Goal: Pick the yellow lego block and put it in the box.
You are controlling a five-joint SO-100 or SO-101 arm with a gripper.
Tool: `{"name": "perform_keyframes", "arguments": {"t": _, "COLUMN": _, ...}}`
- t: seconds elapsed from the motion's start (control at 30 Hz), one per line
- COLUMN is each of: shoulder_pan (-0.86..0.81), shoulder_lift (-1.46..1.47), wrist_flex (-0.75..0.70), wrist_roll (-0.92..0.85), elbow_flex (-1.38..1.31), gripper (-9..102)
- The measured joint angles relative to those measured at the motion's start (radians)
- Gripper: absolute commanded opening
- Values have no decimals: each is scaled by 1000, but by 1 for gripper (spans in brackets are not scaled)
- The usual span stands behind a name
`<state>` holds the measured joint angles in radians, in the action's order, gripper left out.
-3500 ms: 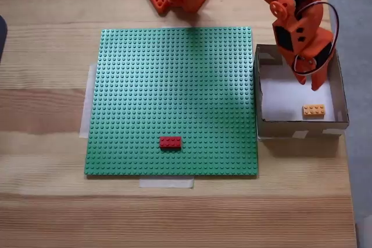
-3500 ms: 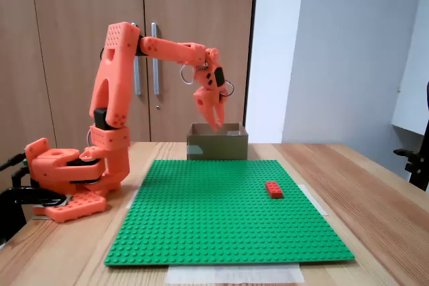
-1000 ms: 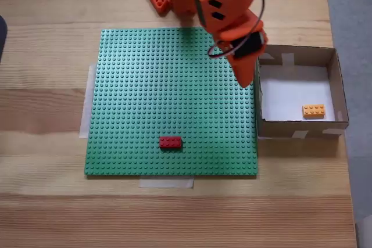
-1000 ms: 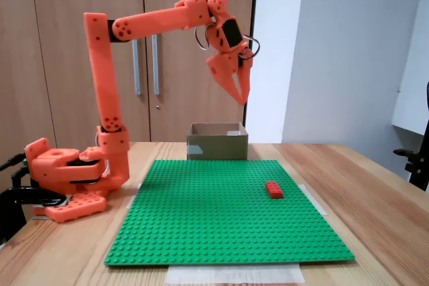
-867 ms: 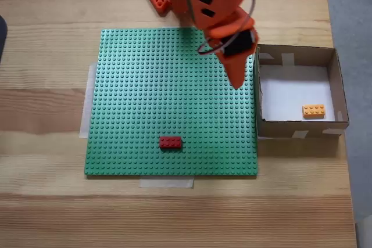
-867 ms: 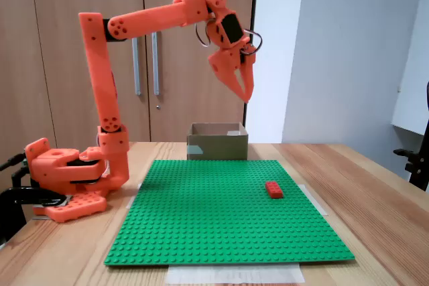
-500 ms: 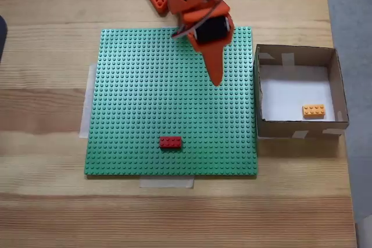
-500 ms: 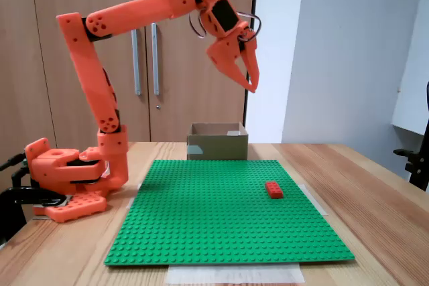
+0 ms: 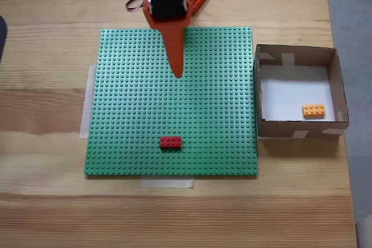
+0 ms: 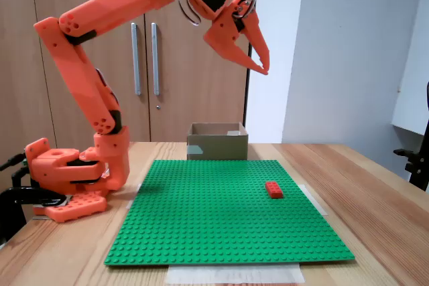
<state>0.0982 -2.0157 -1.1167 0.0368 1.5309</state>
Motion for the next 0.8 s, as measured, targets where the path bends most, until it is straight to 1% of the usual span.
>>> {"name": "perform_keyframes", "arguments": {"t": 0.1, "shoulder_pan": -58, "shoulder_lift": -28, "wrist_flex": 31, "wrist_roll": -9, "elbow_flex": 48, "gripper": -1}}
{"name": "perform_keyframes", "arguments": {"t": 0.3, "shoulder_pan": -121, "shoulder_lift": -98, "wrist_flex": 92, "wrist_roll": -26, "elbow_flex": 153, "gripper": -1}}
{"name": "perform_keyframes", "arguments": {"t": 0.5, "shoulder_pan": -147, "shoulder_lift": -179, "wrist_flex": 123, "wrist_roll": -37, "elbow_flex": 265, "gripper": -1}}
{"name": "perform_keyframes", "arguments": {"t": 0.8, "shoulder_pan": -120, "shoulder_lift": -304, "wrist_flex": 155, "wrist_roll": -37, "elbow_flex": 426, "gripper": -1}}
